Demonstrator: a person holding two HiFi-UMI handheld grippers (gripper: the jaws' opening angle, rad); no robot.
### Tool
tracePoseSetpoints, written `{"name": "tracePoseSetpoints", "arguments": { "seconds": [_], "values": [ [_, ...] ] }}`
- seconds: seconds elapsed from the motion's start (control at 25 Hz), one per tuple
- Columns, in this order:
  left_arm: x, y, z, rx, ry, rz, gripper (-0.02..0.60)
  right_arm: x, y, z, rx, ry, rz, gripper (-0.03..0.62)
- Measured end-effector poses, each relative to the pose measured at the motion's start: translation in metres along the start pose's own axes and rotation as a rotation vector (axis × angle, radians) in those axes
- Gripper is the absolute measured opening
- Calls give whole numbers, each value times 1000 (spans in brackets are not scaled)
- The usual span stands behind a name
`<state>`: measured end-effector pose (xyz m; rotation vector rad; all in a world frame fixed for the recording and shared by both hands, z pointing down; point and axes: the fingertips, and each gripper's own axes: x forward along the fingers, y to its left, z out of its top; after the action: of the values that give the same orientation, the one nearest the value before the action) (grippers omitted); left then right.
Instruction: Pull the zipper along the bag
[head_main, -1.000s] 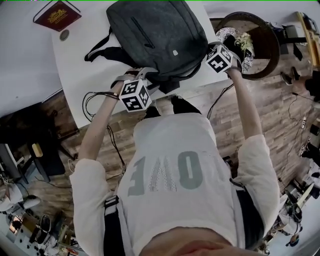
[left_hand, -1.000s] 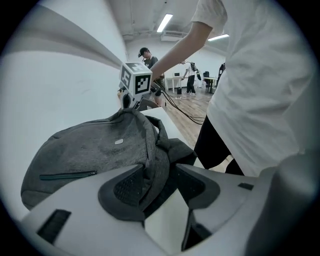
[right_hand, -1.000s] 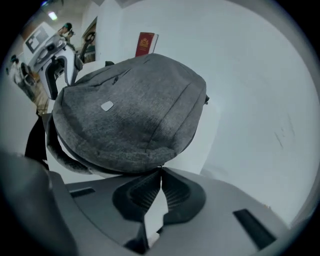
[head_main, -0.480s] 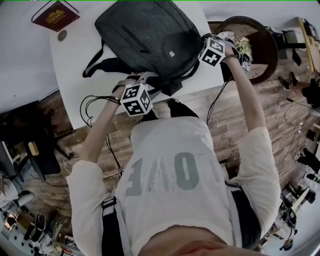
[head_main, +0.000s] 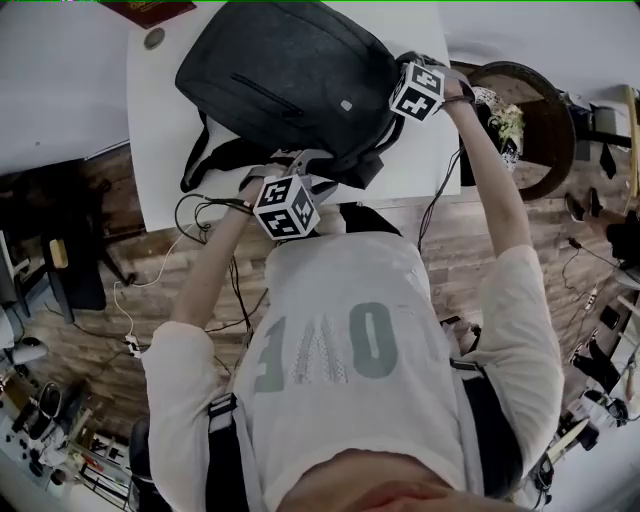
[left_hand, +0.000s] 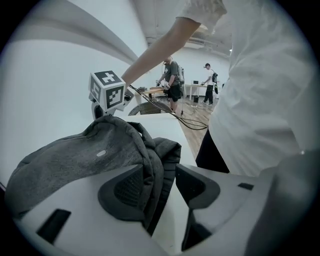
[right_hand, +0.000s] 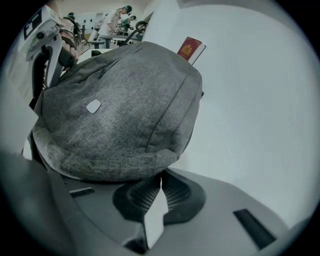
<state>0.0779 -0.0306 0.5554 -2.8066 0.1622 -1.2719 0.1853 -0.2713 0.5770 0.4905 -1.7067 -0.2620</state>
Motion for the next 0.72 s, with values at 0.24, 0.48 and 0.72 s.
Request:
{"name": "tracePoseSetpoints", "arguments": {
  "seconds": [0.24,0.48,0.72],
  "values": [
    [-5,1,-5,-109,-26,57,219,16,-10,55,-75,-70,-1,31],
    [-19,1,-5,-75,-31,101,219,22,-9,67,-121,-86,6,31],
    [-75,78,-59,-37,136,271,279,23,-10,67,-138,-76,-9,31]
  ]
}}
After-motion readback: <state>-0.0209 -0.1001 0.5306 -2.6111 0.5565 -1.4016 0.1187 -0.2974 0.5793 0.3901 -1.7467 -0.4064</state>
